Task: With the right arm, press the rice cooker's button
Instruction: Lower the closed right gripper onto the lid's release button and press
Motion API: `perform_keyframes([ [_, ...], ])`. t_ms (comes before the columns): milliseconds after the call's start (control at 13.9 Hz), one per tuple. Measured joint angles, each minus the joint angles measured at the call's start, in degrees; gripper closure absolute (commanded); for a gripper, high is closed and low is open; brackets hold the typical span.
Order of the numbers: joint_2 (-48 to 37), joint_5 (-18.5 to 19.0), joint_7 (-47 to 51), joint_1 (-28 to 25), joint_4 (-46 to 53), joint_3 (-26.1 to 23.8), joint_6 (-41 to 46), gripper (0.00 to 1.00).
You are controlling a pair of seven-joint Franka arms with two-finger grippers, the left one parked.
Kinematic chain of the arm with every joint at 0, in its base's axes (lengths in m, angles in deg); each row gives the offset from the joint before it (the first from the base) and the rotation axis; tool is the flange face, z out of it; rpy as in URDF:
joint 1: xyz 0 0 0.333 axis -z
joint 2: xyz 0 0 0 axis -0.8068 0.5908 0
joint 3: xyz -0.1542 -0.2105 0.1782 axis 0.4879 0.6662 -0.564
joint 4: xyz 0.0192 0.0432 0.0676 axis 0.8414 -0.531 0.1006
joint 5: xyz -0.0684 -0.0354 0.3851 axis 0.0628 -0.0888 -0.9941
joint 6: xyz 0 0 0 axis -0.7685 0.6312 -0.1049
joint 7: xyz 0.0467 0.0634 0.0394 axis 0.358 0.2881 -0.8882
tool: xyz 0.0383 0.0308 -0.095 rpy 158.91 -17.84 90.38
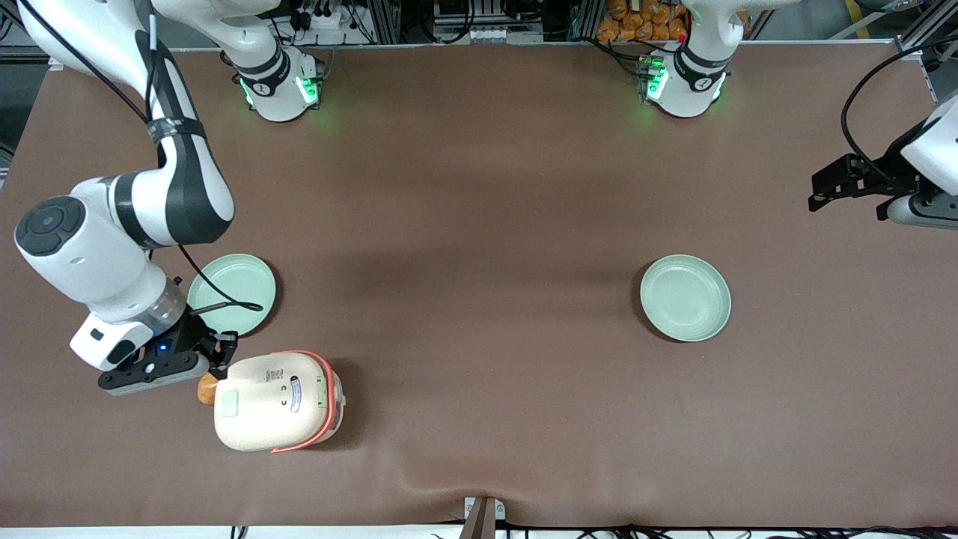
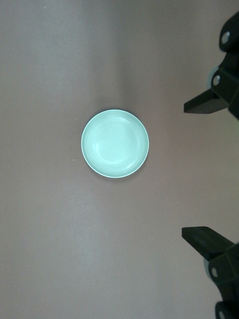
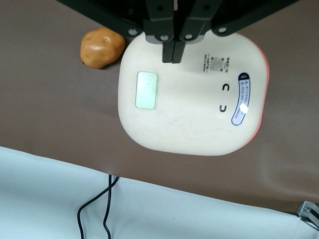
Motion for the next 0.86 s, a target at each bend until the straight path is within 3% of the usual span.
perform_keyframes([
  [865,6.87,0.18,-4.79,0.34,3.22,1.59,-4.98,1.00],
])
